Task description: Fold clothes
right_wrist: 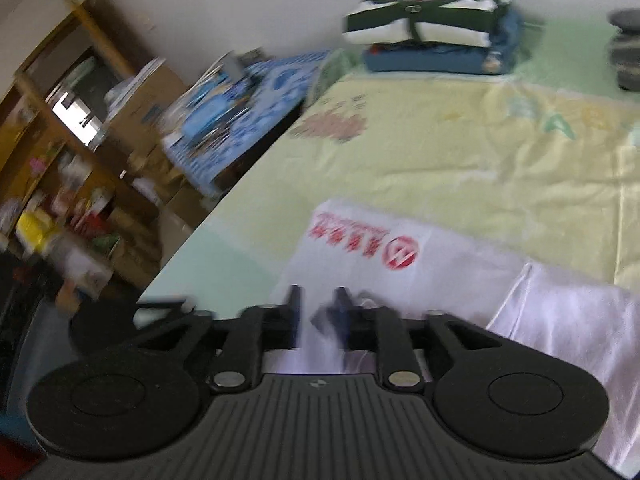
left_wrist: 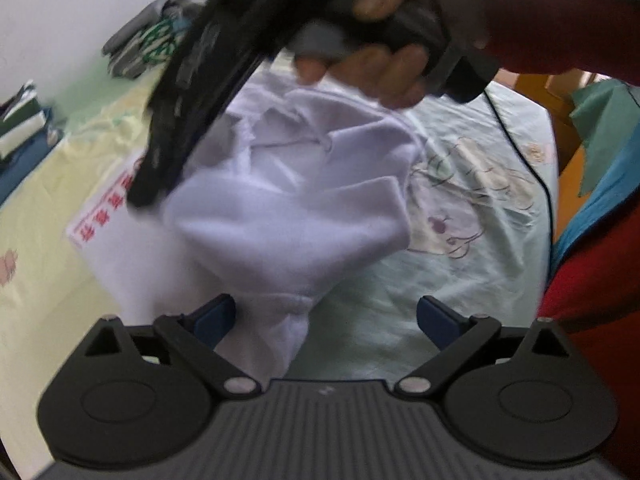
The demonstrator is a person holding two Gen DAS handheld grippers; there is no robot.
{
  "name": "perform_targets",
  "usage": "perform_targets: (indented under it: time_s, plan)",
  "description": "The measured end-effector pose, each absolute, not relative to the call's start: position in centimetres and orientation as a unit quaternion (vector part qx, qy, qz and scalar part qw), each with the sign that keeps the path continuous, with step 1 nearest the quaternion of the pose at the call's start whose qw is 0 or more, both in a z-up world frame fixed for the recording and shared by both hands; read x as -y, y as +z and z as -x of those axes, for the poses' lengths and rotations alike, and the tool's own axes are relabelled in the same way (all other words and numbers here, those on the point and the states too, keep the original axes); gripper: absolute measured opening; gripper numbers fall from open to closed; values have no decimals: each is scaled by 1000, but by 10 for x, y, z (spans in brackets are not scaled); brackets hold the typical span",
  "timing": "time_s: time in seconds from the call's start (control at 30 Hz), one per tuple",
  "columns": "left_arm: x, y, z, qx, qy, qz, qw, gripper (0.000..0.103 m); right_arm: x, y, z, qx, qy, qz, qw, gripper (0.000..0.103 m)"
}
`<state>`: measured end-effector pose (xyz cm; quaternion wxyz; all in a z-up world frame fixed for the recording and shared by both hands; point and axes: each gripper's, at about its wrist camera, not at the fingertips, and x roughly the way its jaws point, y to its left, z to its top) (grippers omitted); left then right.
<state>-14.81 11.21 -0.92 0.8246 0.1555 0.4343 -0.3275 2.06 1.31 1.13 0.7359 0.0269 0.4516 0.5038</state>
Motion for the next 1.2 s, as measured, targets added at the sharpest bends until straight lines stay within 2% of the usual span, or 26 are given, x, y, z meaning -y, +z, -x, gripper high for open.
perform_targets:
  time_s: [0.13,0.2,0.3,0.5,0.57,0.63,0.67,0.7,0.73,0.77,0.83,0.87,0.93,1.0,1.2]
  plan:
    - [-125,9,153,-408,-305,-161,845,97,36,34,-11,-430,498,-35,752,30]
    - [-128,25,150,-388,-308,-167,853,98,54,42,4,-426,493,20,758,29]
    - [-125,42,138,-366,-324,-175,855,99,81,44,29,-413,441,96,791,35]
    - [-104,23,100,-405,-322,-184,835,97,99,34,59,-404,431,94,802,38]
    - [-100,13,96,-417,-315,-191,831,87,93,25,66,-396,436,113,800,38]
    - [-97,7,94,-426,-308,-202,827,73,86,14,71,-393,428,138,802,35]
    - [-96,4,93,-429,-302,-208,826,67,86,12,70,-392,426,138,804,21]
    - [-97,4,93,-430,-298,-208,826,53,88,12,69,-392,424,133,806,11]
    - [-100,5,92,-432,-297,-203,827,46,90,11,68,-391,422,129,808,4]
    - [-104,8,92,-434,-297,-193,828,43,92,11,67,-391,420,124,810,4]
    - [-115,16,93,-432,-293,-168,836,30,103,20,63,-385,422,97,815,4]
    - [-121,21,93,-430,-290,-156,841,27,109,24,61,-381,423,82,818,4]
    - [-130,26,94,-422,-279,-140,851,14,120,27,54,-383,412,47,825,4]
    - [-137,27,92,-422,-265,-125,858,9,131,28,45,-387,399,9,831,4]
    - [-166,11,83,-445,-201,-66,870,9,149,5,20,-408,345,-83,842,4]
